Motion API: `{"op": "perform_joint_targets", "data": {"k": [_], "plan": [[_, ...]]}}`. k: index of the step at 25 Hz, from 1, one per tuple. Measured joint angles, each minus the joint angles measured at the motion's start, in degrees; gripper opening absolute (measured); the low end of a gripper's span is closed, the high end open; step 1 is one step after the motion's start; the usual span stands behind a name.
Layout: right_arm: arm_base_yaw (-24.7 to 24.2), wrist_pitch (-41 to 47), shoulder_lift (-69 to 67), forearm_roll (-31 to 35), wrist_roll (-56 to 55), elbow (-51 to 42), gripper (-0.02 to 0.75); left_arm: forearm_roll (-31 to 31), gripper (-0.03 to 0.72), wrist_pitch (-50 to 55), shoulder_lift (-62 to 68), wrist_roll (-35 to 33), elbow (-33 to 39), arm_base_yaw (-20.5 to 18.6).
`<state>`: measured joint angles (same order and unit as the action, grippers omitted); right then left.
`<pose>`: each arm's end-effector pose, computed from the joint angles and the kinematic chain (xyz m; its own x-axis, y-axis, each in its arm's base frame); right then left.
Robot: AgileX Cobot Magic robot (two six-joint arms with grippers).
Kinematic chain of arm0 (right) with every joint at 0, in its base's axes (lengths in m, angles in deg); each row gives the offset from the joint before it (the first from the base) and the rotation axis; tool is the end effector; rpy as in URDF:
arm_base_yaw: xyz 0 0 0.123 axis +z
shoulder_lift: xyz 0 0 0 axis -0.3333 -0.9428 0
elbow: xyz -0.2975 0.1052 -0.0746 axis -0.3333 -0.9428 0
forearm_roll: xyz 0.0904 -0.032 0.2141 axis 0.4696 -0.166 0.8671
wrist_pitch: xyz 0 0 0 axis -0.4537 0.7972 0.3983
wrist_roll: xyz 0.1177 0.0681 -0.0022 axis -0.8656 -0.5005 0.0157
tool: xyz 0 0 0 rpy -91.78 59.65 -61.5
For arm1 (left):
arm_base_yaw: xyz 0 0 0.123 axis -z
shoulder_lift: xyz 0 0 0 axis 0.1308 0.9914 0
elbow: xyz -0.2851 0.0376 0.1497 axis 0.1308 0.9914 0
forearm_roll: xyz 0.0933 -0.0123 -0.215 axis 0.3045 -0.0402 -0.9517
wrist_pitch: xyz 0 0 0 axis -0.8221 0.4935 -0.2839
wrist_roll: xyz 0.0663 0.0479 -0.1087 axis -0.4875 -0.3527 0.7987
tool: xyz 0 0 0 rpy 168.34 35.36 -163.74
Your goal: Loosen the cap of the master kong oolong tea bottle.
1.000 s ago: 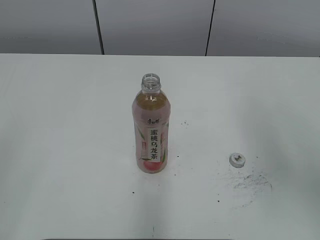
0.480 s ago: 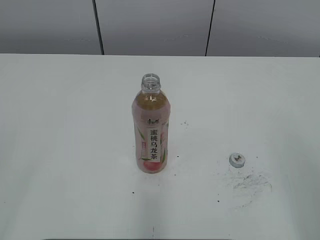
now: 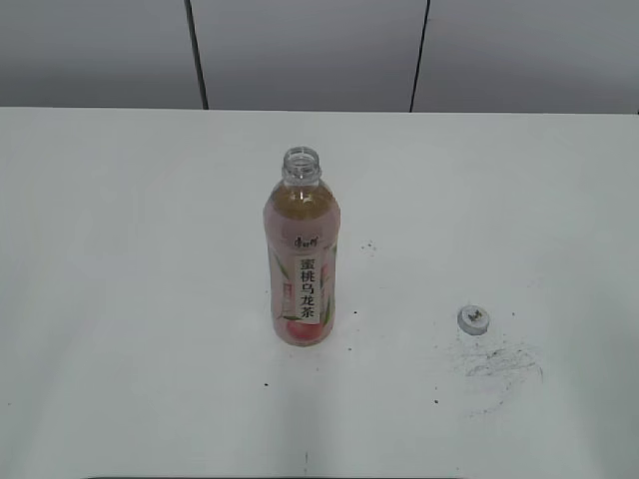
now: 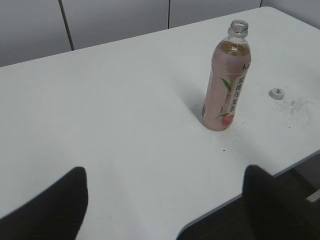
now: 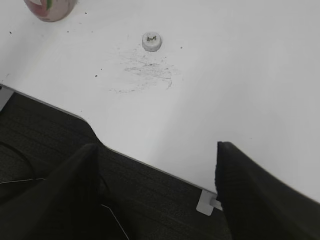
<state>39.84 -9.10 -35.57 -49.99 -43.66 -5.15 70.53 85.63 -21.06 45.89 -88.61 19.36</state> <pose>0.0079 0.0100 0.2522 -0.5790 -0.3768 -0.7230 -0.4740 0.8771 -0.0775 -0.0195 0.0167 0.2705 -0.3287 0.1605 -0.9307 0.4129 0.9107 0.0112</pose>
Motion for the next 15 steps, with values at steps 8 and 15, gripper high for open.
{"op": "perform_joint_targets", "data": {"k": [8,15], "plan": [[0.0,0.0,0.0,0.0,0.0,0.0,0.545,0.0,0.564,-0.1,0.0,0.0,0.0,0.0],[0.0,-0.1,0.3,0.0,0.0,0.0,0.545,0.0,0.564,-0.1,0.0,0.0,0.0,-0.3]]}}
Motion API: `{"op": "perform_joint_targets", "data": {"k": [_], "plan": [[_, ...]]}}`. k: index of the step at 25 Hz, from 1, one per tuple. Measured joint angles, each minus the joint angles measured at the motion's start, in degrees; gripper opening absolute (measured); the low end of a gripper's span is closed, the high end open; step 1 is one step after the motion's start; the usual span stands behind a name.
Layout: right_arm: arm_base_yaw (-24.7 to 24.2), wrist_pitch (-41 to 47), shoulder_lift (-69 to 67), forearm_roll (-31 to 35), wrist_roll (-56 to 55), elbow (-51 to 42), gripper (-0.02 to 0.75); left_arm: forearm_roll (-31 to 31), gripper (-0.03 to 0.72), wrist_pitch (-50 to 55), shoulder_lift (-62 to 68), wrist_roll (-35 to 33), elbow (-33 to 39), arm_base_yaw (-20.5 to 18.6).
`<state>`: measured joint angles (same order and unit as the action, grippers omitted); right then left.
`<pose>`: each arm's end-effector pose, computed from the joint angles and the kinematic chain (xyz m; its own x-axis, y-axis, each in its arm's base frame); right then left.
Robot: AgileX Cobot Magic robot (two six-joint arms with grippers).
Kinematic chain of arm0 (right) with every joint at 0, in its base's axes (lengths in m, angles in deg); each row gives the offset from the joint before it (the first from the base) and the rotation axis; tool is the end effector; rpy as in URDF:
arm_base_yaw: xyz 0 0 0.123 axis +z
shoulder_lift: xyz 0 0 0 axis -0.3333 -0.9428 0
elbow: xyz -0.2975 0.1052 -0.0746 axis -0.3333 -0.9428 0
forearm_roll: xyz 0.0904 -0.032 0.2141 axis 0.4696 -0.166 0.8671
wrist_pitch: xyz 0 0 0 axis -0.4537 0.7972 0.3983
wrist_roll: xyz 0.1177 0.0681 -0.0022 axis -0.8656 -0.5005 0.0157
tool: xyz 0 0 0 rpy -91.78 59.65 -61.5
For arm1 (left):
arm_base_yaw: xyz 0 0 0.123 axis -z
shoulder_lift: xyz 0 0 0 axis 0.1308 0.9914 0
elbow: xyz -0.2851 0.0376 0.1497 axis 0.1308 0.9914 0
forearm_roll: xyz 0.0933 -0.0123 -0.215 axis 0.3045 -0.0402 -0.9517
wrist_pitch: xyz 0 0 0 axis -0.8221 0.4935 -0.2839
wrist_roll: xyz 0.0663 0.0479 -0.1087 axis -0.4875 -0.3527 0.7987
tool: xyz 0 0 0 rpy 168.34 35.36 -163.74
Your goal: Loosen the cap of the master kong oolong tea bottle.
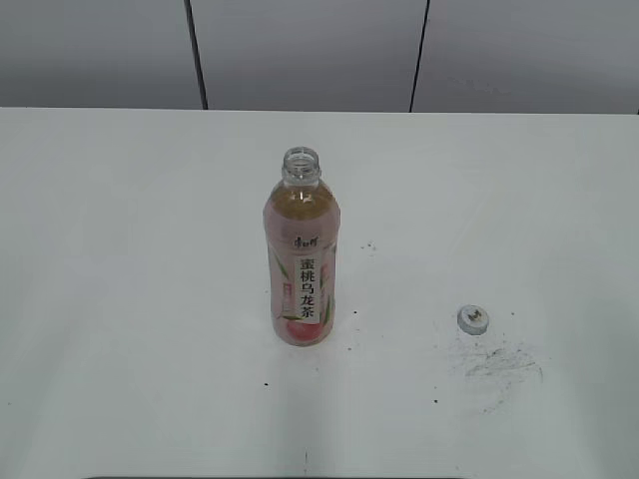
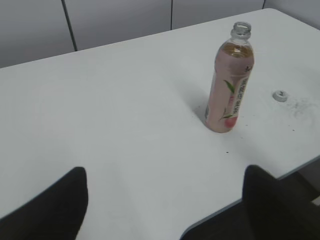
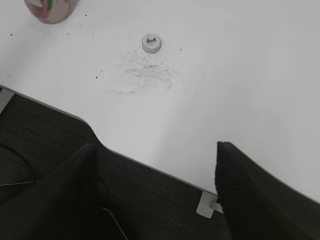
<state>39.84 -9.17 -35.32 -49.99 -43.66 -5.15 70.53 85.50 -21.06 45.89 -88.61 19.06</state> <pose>0.0075 0.0098 0.2523 -0.5752 -0.3753 -0.7268 -0.4735 0.8773 -0.0782 -0.0195 0.0165 0.2708 -0.3276 0.1579 -0.9315 0.4082 0.9128 0.0112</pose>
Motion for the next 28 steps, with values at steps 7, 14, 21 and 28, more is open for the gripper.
{"op": "perform_joint_targets", "data": {"k": [7,14,21,28], "plan": [[-9.4,0.0,5.6,0.4,0.0,0.0,0.545,0.0,0.564,-0.1,0.0,0.0,0.0,-12.4],[-14.8,0.2,15.5,0.6,0.0,-0.2,0.545,0.0,0.564,-0.1,0.0,0.0,0.1,-23.8],[-14.8,0.1,15.5,0.6,0.0,-0.2,0.545,0.1,0.564,-0.2,0.0,-0.1,0.1,-24.5],[-14.8,0.1,15.5,0.6,0.0,-0.2,0.545,0.1,0.564,-0.2,0.0,-0.1,0.2,-24.5]]}}
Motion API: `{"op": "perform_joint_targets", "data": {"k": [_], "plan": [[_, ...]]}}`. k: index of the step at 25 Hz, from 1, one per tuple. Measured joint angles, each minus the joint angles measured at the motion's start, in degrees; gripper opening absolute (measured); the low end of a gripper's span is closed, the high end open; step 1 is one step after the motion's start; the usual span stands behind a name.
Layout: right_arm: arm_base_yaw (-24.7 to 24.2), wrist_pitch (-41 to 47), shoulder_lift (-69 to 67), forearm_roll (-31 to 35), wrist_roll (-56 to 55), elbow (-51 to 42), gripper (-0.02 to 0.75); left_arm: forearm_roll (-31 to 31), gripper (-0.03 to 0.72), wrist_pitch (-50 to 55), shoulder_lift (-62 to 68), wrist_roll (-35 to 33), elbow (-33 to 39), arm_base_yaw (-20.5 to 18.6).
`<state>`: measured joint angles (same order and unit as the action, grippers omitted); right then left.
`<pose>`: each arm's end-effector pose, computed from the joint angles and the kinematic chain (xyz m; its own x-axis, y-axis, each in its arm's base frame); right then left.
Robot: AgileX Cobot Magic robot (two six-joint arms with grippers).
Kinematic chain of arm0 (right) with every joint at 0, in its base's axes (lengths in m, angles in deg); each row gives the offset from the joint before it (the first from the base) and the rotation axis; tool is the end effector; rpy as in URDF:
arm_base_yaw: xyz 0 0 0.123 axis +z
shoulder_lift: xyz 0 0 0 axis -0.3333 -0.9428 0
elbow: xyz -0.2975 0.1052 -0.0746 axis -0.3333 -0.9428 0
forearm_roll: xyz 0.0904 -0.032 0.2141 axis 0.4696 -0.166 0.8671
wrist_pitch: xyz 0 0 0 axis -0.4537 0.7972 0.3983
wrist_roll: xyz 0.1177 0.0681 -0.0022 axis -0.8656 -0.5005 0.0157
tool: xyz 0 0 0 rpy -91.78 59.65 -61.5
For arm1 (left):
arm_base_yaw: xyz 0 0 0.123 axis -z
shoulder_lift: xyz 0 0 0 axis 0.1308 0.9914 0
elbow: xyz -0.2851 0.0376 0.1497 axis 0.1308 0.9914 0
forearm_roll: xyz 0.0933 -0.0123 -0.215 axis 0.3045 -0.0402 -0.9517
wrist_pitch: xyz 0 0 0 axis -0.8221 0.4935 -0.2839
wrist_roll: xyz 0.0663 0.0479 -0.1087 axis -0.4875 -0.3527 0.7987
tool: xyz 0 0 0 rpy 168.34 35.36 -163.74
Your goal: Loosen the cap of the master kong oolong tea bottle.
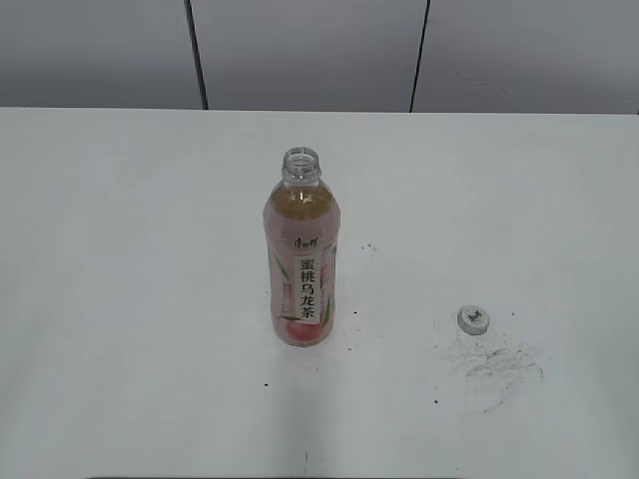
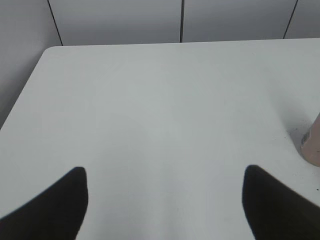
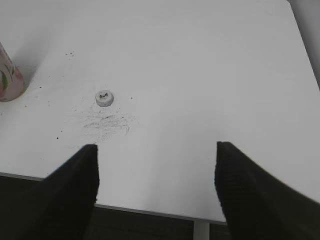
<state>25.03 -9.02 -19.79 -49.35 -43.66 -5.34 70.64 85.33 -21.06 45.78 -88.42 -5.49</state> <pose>-0.0251 0.0055 0.2492 -0.4387 -0.1900 -0.8783 -0.2148 0.9712 -0.1028 -0.0241 0.0071 0.2702 -0.3639 0.0106 -0.9314 -0.0083 0.9999 0.0146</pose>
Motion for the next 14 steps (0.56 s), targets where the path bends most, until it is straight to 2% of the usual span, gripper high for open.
{"op": "perform_joint_targets", "data": {"k": [14], "plan": [[0.0,0.0,0.0,0.0,0.0,0.0,0.545,0.0,0.564,0.0,0.0,-0.1,0.0,-0.1]]}}
